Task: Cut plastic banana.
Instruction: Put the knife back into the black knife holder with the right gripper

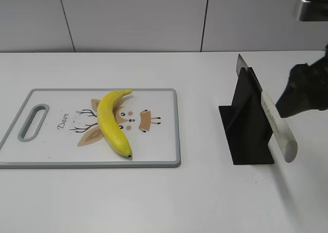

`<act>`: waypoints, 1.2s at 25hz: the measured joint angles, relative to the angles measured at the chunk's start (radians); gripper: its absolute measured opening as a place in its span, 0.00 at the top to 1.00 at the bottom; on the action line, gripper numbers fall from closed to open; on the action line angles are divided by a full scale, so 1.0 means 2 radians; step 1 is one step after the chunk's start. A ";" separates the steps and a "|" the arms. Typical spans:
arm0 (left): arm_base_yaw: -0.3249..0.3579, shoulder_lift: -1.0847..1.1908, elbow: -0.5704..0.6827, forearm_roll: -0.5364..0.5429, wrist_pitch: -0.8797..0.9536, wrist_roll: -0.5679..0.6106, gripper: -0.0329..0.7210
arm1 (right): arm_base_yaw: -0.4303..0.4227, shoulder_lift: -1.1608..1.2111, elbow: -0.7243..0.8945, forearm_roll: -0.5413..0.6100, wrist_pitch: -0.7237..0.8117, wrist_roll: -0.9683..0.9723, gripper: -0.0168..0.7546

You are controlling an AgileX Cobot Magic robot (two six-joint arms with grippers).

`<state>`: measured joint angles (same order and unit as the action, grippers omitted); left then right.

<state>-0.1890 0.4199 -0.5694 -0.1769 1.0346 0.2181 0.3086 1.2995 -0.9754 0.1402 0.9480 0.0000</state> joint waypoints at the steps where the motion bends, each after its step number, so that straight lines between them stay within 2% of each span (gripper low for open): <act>1: 0.000 -0.009 0.004 -0.003 0.007 0.000 0.19 | 0.000 -0.018 0.012 -0.004 0.000 -0.010 0.21; 7: 0.000 -0.094 0.022 -0.003 0.018 0.009 0.19 | 0.000 -0.157 0.092 -0.006 -0.040 -0.068 0.23; 15: 0.000 -0.195 0.026 0.036 0.006 0.011 0.19 | 0.000 -0.316 0.202 -0.006 -0.062 -0.102 0.23; 19: 0.000 -0.200 0.029 0.034 0.007 0.011 0.19 | 0.000 -0.394 0.239 -0.006 -0.060 -0.103 0.23; 30: 0.000 -0.201 0.029 0.030 0.008 0.012 0.23 | 0.000 -0.608 0.276 0.000 -0.005 -0.104 0.24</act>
<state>-0.1890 0.0173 -0.5113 -0.1174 1.0514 0.2412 0.3086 0.0840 -0.4230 0.1395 0.9375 -0.2081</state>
